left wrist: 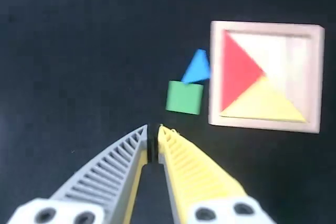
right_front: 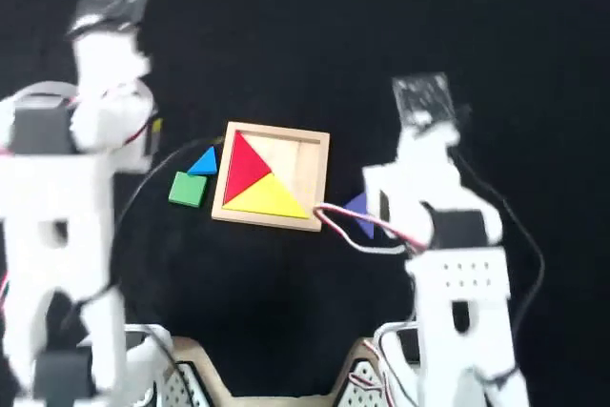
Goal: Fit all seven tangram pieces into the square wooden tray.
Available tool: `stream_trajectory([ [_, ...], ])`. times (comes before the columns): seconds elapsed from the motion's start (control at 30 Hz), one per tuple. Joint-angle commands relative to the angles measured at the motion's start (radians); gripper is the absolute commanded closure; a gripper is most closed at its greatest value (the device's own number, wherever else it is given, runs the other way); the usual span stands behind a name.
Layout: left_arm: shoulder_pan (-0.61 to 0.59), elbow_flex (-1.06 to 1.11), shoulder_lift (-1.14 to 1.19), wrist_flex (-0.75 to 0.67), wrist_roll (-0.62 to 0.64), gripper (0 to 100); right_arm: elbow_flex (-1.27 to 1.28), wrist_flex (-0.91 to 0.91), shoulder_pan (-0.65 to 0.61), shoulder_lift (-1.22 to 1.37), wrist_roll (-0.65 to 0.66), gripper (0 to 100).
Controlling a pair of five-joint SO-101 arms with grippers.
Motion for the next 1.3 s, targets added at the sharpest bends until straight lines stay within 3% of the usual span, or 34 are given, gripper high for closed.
stream_trajectory([
  [0.0, -0.147, 0.329, -0.259, -0.186, 0.014, 95, -0.226, 0.011, -0.089, 0.193, 0.008, 83.3],
  [0.17, -0.171, 0.909, -0.451, -0.620, 0.150, 95, -0.449, -0.021, -0.213, 0.501, 0.008, 84.8],
  [0.33, -0.180, 1.167, -0.483, -0.870, 0.259, 95, -0.576, -0.178, -0.293, 0.771, 0.009, 97.0],
  [0.57, -0.170, 1.288, -0.511, -0.980, 0.269, 95, -0.533, -0.605, -0.315, 0.998, 0.009, 98.7],
  [0.73, -0.170, 1.307, -0.535, -0.997, 0.269, 95, -0.496, -0.764, -0.315, 1.078, 0.008, 98.7],
  [1.03, -0.170, 1.314, -0.560, -0.997, 0.269, 95, -0.650, -0.769, -0.333, 1.296, 0.002, 98.8],
  [1.27, -0.168, 1.325, -0.562, -1.005, 0.269, 95, -0.868, -0.505, -0.353, 1.389, 0.000, 98.8],
])
